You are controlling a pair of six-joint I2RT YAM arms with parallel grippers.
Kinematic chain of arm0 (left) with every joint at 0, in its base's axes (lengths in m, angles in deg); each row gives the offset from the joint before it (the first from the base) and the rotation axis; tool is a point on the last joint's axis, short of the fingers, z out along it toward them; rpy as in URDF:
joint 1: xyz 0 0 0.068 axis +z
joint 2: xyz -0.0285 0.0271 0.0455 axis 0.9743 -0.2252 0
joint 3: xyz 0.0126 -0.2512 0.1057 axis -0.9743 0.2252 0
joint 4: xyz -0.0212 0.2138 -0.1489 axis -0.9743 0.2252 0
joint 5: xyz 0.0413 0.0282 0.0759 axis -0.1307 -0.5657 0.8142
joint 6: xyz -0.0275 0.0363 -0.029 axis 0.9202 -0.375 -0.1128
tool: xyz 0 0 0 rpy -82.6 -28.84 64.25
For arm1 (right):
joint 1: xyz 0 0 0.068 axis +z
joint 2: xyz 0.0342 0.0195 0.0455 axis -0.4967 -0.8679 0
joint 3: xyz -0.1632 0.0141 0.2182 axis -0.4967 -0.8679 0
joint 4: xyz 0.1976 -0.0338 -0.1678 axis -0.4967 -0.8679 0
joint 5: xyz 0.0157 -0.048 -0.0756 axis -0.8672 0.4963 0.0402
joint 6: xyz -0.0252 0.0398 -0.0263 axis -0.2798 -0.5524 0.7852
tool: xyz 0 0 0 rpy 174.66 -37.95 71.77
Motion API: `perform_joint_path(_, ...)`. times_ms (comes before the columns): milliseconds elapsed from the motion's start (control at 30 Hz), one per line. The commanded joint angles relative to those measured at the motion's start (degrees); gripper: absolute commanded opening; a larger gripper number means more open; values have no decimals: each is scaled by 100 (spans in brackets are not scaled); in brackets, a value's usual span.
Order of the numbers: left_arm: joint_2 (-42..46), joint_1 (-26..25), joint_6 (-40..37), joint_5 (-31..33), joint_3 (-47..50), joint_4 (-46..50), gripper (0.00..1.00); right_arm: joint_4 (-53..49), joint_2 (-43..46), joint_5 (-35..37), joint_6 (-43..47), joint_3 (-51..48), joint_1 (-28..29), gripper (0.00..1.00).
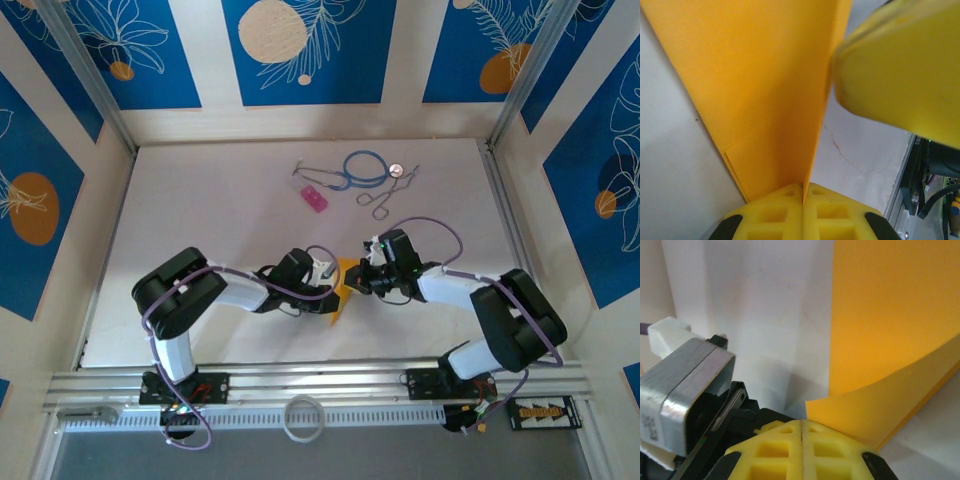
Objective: Fold a paper plane with a square sheet of paper (pick it up from the middle)
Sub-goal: Fold the wing for the fifth time at the center of the table.
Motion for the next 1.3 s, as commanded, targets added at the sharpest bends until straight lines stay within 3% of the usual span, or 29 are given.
perform_joint_path(0,-146,68,83,-190,173,13,0,198,-202,-230,10,126,-109,5)
perform_joint_path(1267,-132,138,167,-70,340,86,0,640,-1295,-700,158,406,-388,4)
